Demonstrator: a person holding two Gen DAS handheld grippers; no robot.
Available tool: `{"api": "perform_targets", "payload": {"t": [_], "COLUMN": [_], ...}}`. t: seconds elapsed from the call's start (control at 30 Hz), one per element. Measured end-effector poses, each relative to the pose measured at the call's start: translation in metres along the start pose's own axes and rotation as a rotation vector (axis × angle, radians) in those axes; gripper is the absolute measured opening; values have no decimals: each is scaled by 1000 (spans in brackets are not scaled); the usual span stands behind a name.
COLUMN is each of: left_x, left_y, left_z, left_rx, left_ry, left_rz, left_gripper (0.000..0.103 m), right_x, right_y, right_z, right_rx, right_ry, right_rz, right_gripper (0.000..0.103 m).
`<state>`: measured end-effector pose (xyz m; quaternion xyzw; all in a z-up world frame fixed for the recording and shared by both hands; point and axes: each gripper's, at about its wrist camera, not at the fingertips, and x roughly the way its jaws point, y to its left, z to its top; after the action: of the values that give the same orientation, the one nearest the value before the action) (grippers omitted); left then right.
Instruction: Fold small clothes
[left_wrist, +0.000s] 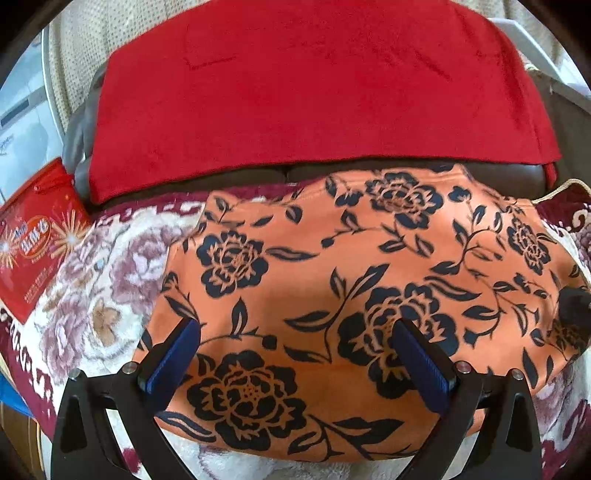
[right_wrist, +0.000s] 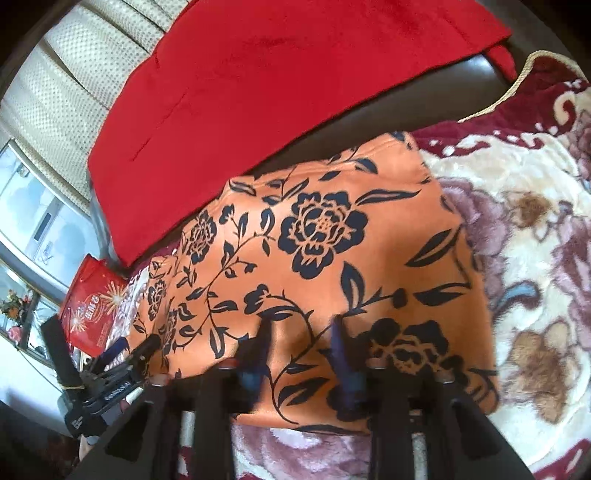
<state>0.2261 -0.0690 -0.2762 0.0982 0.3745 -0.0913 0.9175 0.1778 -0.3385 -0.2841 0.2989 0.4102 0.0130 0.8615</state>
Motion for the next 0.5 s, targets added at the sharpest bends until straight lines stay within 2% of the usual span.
{"api": "perform_targets", "payload": {"t": [0.03, 0.17, 0.23, 0.37, 0.47, 0.5], "left_x": [0, 6, 8, 9, 3, 0], "left_y": [-2, -10, -10, 0, 10, 13], "left_z": [0, -2, -4, -1, 4, 6], "left_rx": [8, 47, 55, 18, -28, -41], "left_ry": [-2, 16, 22, 32, 12, -2], "left_rz": [1, 13, 14, 8, 4, 0], "left_gripper": [103, 103, 103, 103, 103, 103], "right_x": [4, 9, 2, -26, -54, -58], "right_y": [-1, 0, 0, -9, -26, -32], "right_z": [0, -4, -5, -10, -27, -34], "right_rx": [5, -14, -12, 42, 144, 175], "right_ry": [5, 1, -13, -55, -112, -123], "right_rz": [-3, -15, 10, 110, 238, 253], "right_gripper": [76, 76, 76, 76, 76, 76]}}
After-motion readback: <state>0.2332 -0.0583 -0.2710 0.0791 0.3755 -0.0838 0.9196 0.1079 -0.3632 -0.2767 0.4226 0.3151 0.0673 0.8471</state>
